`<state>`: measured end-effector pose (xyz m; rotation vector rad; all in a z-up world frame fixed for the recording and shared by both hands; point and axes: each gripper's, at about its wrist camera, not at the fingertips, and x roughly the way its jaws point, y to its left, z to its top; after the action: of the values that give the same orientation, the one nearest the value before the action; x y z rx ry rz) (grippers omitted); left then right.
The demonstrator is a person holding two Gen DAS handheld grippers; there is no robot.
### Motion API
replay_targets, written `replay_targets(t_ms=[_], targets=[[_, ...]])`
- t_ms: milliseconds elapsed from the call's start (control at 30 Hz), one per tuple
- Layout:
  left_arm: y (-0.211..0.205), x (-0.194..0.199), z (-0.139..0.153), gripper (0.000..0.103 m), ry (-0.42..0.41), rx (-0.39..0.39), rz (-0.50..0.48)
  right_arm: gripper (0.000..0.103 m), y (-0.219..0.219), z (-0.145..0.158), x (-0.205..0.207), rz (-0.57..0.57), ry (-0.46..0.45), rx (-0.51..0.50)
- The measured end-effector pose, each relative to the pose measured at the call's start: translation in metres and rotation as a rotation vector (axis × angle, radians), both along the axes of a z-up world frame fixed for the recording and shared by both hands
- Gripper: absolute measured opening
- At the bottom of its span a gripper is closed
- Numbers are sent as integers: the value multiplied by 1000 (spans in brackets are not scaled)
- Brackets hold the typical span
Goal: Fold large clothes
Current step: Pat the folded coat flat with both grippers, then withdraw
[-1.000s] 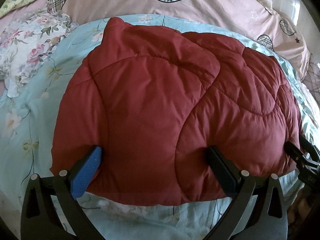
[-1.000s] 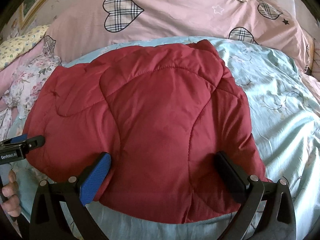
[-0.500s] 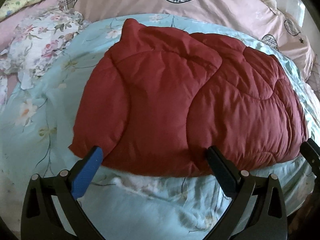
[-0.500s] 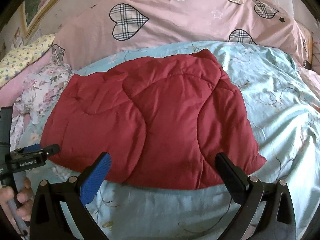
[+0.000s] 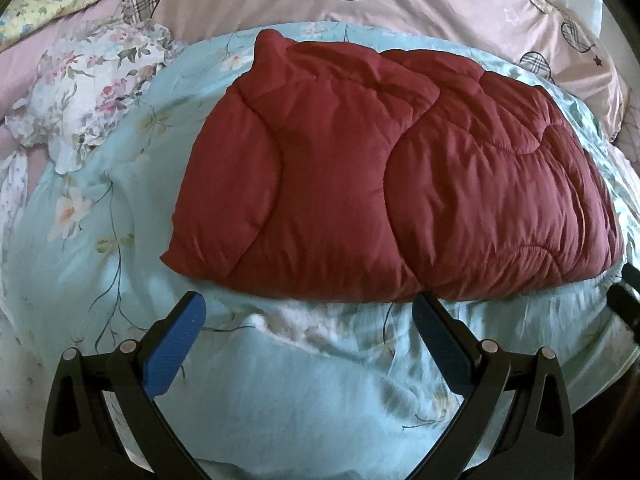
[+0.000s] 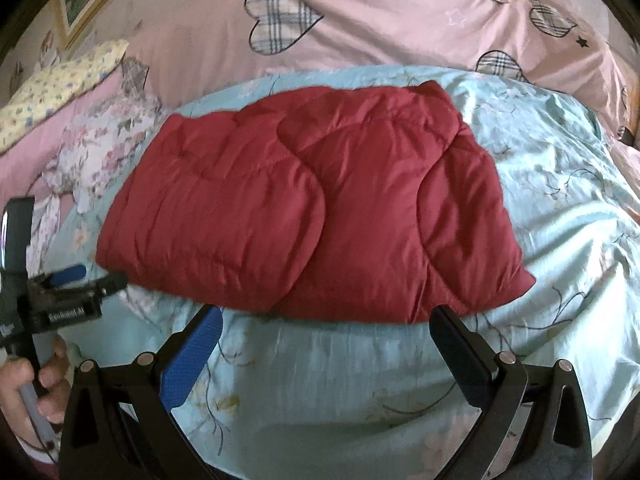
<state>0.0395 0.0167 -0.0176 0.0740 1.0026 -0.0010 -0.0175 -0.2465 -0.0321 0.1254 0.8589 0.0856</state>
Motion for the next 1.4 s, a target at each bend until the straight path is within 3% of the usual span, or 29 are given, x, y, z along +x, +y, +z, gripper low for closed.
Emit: replay_targets(t_ms=[167,400,567,700,867,1167,1400], targets=[[0,11,5,103,-22,0,-6,103,3,-1,13,24,-5,-23],[2,44,16,103,-51,-30,-12,103,-20,7,57,-44,-31,17],[-1,74,0,103,-4,-46,-25,103,-33,-8,93,-93,39,-12],[-4,88,-8,103,-5,-39,-29,103,-40,-18,106,-88,18,1],[-12,92,-11,103,-23,17,-46,103,-38,-20,110,-90,12,-10],[-8,88,-5,103,-8,10,-44,103,-48,-13,97,-170,51,91],[-6,76,2,103,-9,10,-13,103,-41,-11,91,-128,67,18]])
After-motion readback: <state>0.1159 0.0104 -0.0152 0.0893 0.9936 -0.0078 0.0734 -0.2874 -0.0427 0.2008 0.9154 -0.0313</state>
